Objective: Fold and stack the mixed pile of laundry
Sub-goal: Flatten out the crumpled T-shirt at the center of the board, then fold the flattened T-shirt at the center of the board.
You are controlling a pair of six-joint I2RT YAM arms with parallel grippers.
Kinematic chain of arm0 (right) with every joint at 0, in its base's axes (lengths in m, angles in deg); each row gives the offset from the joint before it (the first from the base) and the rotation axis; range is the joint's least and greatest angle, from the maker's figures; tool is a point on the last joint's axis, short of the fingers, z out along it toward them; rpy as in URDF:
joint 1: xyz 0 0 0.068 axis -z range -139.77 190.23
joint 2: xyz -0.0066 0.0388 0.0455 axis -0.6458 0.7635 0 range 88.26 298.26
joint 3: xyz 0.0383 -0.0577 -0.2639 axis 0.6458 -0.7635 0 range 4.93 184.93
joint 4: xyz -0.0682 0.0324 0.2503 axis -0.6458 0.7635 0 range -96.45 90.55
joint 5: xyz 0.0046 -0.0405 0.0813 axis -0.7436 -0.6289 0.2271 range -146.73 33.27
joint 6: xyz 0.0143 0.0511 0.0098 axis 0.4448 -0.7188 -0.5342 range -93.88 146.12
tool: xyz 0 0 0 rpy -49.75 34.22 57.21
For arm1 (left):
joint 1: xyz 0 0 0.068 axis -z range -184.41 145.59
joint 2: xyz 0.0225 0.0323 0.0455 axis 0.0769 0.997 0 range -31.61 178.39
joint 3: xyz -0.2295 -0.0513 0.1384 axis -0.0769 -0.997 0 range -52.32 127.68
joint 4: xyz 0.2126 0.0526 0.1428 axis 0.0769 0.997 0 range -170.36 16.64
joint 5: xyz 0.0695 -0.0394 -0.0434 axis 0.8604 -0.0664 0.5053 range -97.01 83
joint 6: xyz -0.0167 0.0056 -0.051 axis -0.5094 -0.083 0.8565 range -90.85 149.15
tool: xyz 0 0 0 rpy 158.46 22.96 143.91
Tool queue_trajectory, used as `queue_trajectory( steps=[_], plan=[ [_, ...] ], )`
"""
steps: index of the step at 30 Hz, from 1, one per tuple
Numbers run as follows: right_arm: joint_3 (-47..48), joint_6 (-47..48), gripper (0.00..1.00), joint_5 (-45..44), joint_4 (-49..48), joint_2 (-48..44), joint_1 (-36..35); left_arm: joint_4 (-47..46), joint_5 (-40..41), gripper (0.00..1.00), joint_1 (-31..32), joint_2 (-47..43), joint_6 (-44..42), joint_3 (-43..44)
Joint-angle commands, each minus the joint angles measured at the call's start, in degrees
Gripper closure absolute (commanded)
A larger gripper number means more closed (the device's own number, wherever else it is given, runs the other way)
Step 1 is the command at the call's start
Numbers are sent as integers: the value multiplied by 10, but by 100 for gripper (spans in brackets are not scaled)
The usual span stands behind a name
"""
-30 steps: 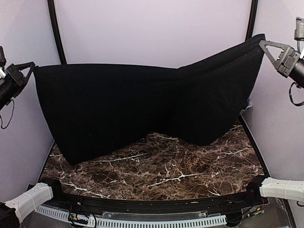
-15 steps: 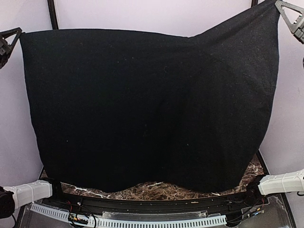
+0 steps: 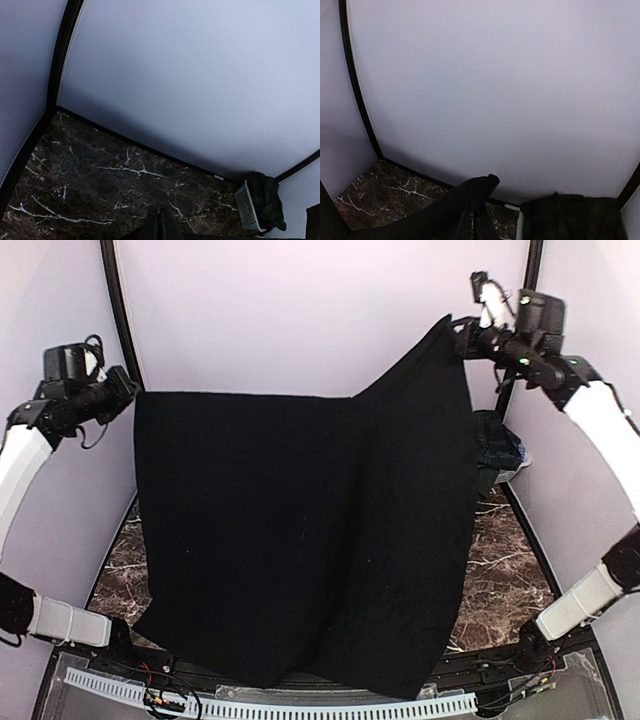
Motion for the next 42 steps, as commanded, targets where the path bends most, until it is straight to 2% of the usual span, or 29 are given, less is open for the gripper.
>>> queue_trajectory(
  steps=[1, 4, 7, 12, 18, 23, 25, 30, 32, 42],
  plan=[
    [6, -23, 100, 42, -82, 116, 25, -109, 69, 100, -1, 62, 11, -72],
    [39, -23, 100, 58, -98, 217, 27, -156, 79, 100, -5, 130, 13, -97],
    [85, -25, 100, 70, -99, 306, 28, -207, 80, 100, -14, 236, 8, -92],
    [191, -30, 100, 95, -76, 437, 29, -244, 62, 100, -43, 405, 13, -28],
    [330, -31, 100, 109, -34, 542, 29, -319, 55, 100, -68, 488, 18, 22],
    [367, -27, 100, 107, -15, 570, 30, -276, 30, 100, -79, 517, 7, 99],
    [337, -27, 100, 110, -13, 553, 30, -246, 11, 100, -79, 516, 6, 105],
    [105, -48, 100, 123, -104, 436, 27, -205, -3, 100, -79, 485, 6, 38],
    [46, -53, 100, 127, -118, 403, 23, -199, 7, 100, -79, 464, 1, 4],
    [-153, -81, 100, 121, -133, 283, -16, -162, 22, 100, -78, 379, -7, -104]
  ],
)
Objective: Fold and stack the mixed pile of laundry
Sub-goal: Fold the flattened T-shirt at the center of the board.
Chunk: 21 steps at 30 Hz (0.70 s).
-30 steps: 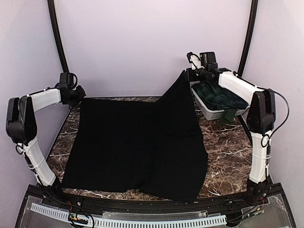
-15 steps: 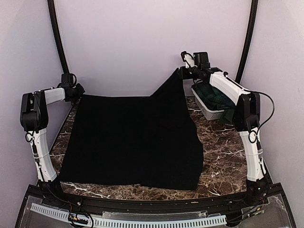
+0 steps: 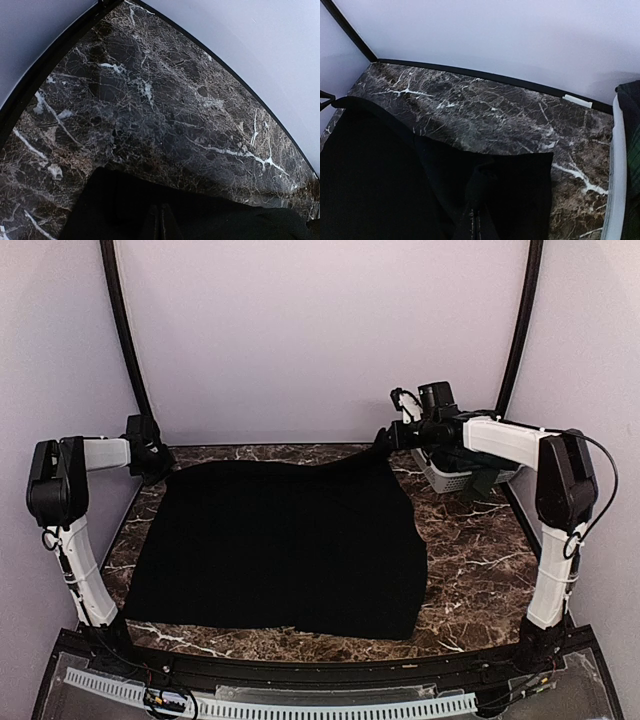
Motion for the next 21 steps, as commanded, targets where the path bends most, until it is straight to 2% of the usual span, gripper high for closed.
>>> queue_trajectory(
  steps=[1, 5, 11, 16, 21],
  plan=[
    [-71, -27, 100, -6, -38, -69, -34, 21, 13, 100, -3, -73, -8, -48],
    [-143, -48, 100, -38, -35, -136, -69, 29, 26, 100, -2, -122, -6, -103],
    [-249, -97, 100, -71, -34, -218, -103, 60, 92, 100, -2, -185, -20, -157],
    [-320, -128, 100, -75, -39, -250, -126, 67, 107, 100, -2, -180, -31, -181],
    [-352, -142, 100, -89, -31, -251, -146, 64, 117, 100, -3, -166, -35, -190]
  ],
)
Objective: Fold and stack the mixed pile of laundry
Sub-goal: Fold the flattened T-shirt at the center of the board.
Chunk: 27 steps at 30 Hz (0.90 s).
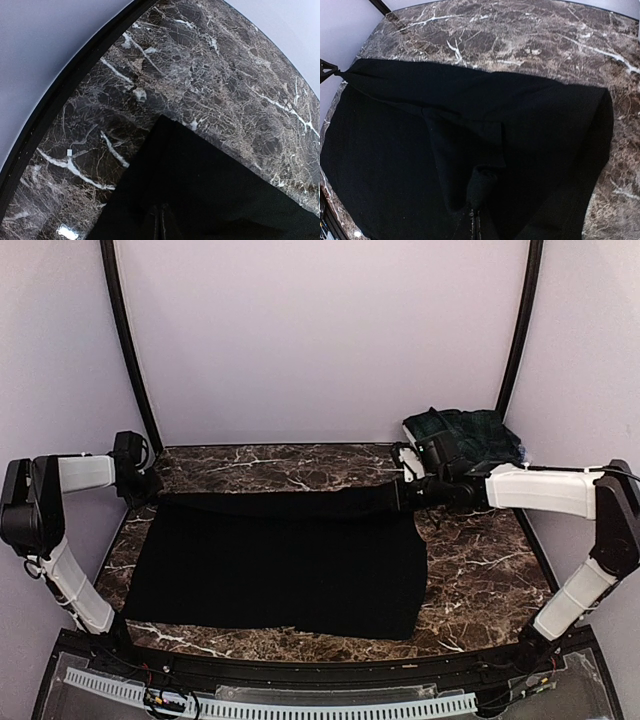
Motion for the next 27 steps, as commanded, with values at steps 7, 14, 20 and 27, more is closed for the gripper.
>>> queue_trajectory(
  steps=[7, 14, 20, 27],
  plan=[
    [-60, -61, 100, -15, -10, -36, -31, 22, 45, 100, -2, 10, -23, -17],
    [-47, -53, 56, -13, 28, -59, -35, 32, 48, 68, -2, -11, -32, -18],
    [8, -16, 20, -24, 42, -83, -7, 15, 21, 48, 3, -96, -57, -6],
    [126, 40, 11, 31, 69, -13, 23, 33, -8, 47, 24, -59, -71, 45]
  ],
)
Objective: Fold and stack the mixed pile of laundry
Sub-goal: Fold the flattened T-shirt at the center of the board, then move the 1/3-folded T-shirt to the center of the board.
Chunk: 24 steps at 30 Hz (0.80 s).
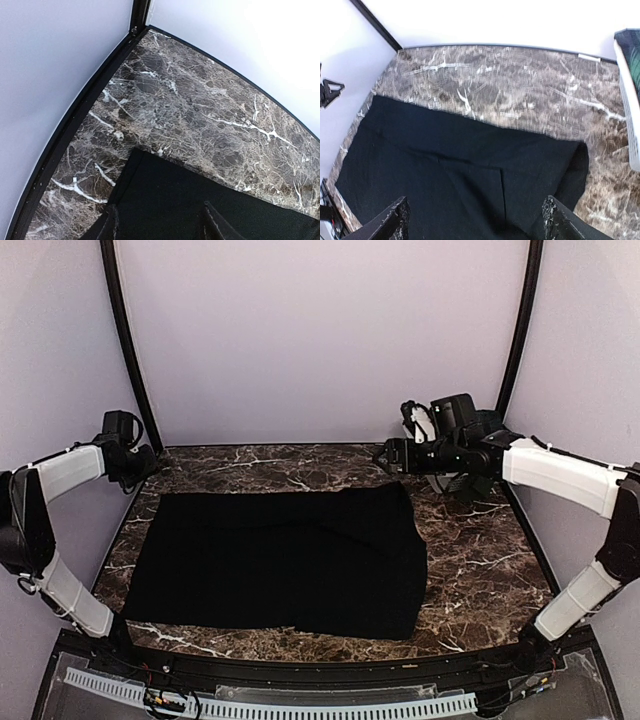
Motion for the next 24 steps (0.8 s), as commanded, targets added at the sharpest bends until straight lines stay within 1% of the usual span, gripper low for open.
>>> queue_trajectory(
  steps=[1, 4, 6, 7, 10, 11, 14, 17, 20, 24],
  plan=[
    [40, 43, 11, 36, 13, 19, 4, 14, -24, 47, 12, 21, -19, 21],
    [27, 41, 10, 47, 2, 16, 15, 1, -47, 46, 22, 22, -31, 22],
    [36, 47, 13, 63, 0, 39, 32, -19, -57, 44, 36, 22, -42, 15],
    [48, 53, 14, 65, 0, 60, 37, -25, -63, 42, 53, 26, -44, 14],
    [122, 79, 22, 59, 31, 154, 50, -31, -97, 41, 71, 54, -52, 30],
    [145, 85, 26, 54, 37, 180, 53, -28, -99, 41, 76, 72, -53, 34],
    [200, 86, 31, 34, 59, 239, 65, -28, -106, 41, 80, 107, -54, 51],
    [212, 64, 35, 27, 55, 261, 86, -31, -99, 40, 81, 132, -55, 60],
    [218, 51, 37, 0, 53, 276, 97, -32, -87, 37, 81, 149, -54, 76],
    [251, 55, 39, -32, 83, 311, 101, -14, -76, 35, 80, 173, -56, 108]
  ],
)
